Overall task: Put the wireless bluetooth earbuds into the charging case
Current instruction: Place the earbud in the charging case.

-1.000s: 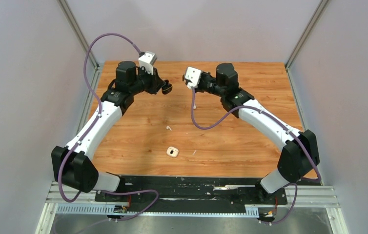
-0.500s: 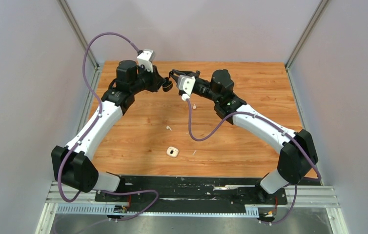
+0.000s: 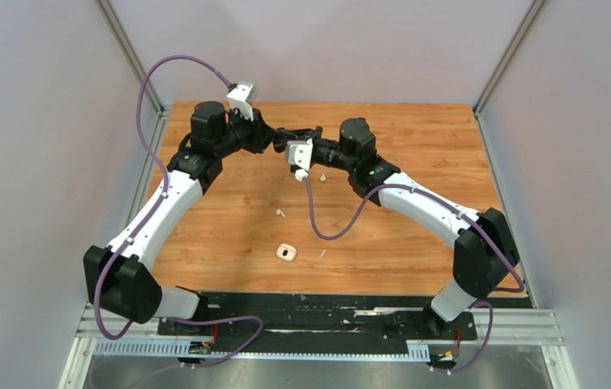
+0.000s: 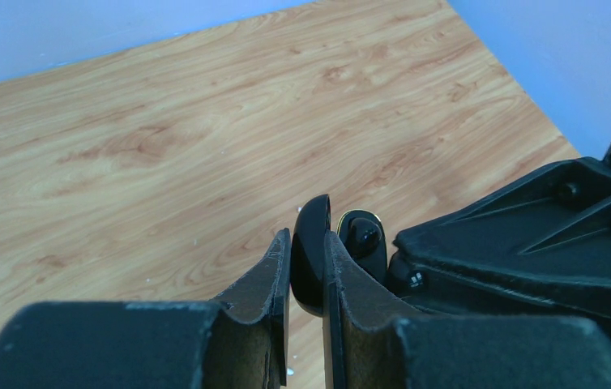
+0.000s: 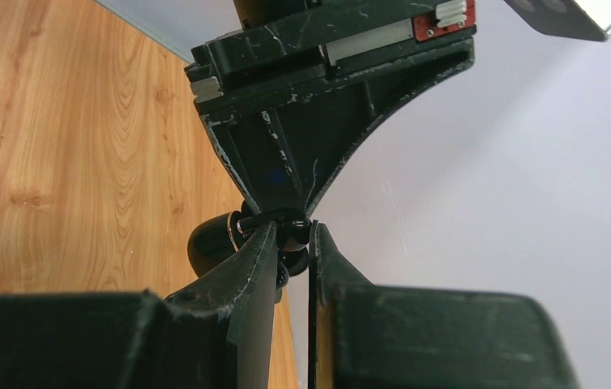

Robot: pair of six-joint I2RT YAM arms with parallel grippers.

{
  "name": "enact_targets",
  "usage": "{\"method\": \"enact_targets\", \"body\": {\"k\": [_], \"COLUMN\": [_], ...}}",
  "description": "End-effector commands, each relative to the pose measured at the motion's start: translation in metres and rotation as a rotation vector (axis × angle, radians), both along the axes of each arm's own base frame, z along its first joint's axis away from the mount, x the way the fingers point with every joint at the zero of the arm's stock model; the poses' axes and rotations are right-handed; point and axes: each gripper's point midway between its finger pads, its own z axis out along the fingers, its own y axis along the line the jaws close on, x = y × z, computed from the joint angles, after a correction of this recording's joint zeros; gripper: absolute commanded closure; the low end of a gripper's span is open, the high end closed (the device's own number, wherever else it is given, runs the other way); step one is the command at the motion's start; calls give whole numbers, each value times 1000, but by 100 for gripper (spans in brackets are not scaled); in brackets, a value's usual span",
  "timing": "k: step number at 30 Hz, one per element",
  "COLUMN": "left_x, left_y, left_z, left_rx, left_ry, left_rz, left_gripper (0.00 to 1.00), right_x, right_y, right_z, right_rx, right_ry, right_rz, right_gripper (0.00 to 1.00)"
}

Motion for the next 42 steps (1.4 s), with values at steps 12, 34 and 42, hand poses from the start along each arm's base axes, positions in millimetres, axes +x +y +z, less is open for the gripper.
{"method": "enact_targets", "body": {"k": [12,34,42], "left_x": [-12,-7,-7], "left_y": [-12,-10,-9], "left_z": [31,36,35], "left_rx": [-46,-55,-63], "left_ry": [-102,-106,-97], "left_rz": [-88,-62,-55], "left_gripper": [100,100,100], "right_x": [1,7,9], "right_y": [13,7,4], "right_z": [18,8,5], "right_rx": [-36,-113,-131], "right_ry": [-152,-194,-203], "right_rz": [34,27,21], "right_gripper": [100,100,100]}}
